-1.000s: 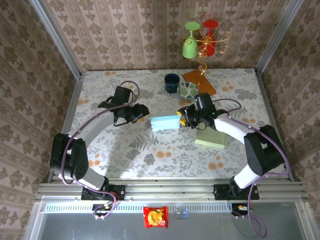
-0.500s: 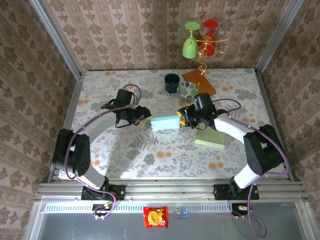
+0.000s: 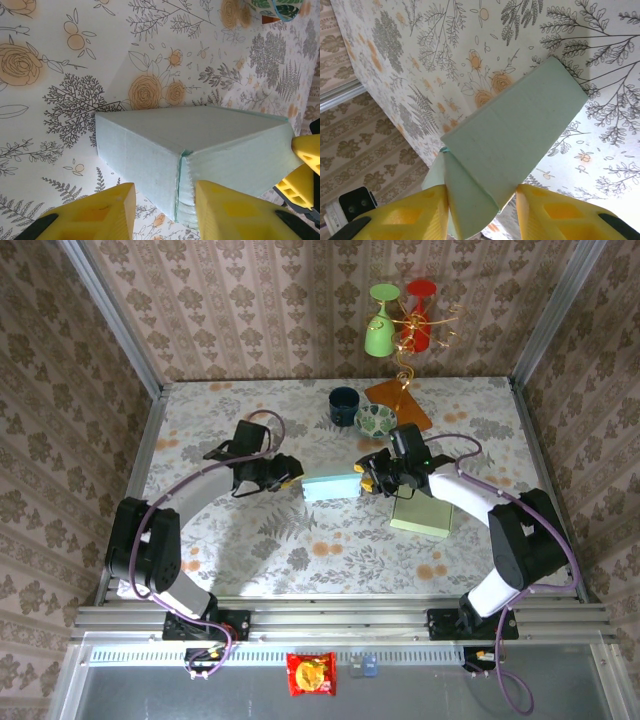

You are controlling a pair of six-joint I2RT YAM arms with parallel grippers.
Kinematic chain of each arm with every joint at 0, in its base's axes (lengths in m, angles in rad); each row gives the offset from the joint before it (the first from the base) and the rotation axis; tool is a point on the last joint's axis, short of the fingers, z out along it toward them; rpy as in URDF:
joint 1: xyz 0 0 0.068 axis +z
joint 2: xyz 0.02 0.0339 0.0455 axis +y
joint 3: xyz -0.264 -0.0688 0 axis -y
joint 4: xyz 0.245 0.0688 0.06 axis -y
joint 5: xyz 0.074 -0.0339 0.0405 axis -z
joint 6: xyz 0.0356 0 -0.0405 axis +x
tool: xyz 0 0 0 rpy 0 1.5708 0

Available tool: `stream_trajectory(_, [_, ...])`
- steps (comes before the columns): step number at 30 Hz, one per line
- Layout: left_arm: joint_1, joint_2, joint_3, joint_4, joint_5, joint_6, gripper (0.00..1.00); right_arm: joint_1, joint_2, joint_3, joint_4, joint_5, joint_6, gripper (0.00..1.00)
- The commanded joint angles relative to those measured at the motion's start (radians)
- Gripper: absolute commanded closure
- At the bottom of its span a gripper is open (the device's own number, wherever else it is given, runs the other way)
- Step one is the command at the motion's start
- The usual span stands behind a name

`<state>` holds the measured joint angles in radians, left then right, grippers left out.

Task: Fold the paper box

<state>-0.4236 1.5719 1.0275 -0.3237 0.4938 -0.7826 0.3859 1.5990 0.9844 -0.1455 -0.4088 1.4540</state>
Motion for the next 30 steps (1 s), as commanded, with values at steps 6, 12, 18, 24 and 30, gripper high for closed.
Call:
stream_trajectory(6, [-0.020,0.047,-0.035,-0.056,-0.035,0.057,0.64,-0.005,0.065,0.068,-0.344,0.045,-0.159,0.55])
stream_trajectory(12, [-0.024,0.064,-0.035,-0.066,-0.049,0.076,0.65,-0.014,0.051,0.111,-0.344,0.040,-0.216,0.50])
stream_trajectory(18, [-0.024,0.072,-0.033,-0.068,-0.057,0.078,0.67,-0.015,-0.003,0.184,-0.348,0.026,-0.251,0.44])
stream_trajectory(24, [-0.023,0.076,-0.028,-0.067,-0.056,0.079,0.68,-0.014,-0.047,0.085,-0.253,-0.009,-0.164,0.43])
stream_trajectory(30, [-0.024,0.080,-0.016,-0.077,-0.055,0.082,0.68,-0.018,-0.007,0.064,-0.238,-0.011,-0.149,0.45])
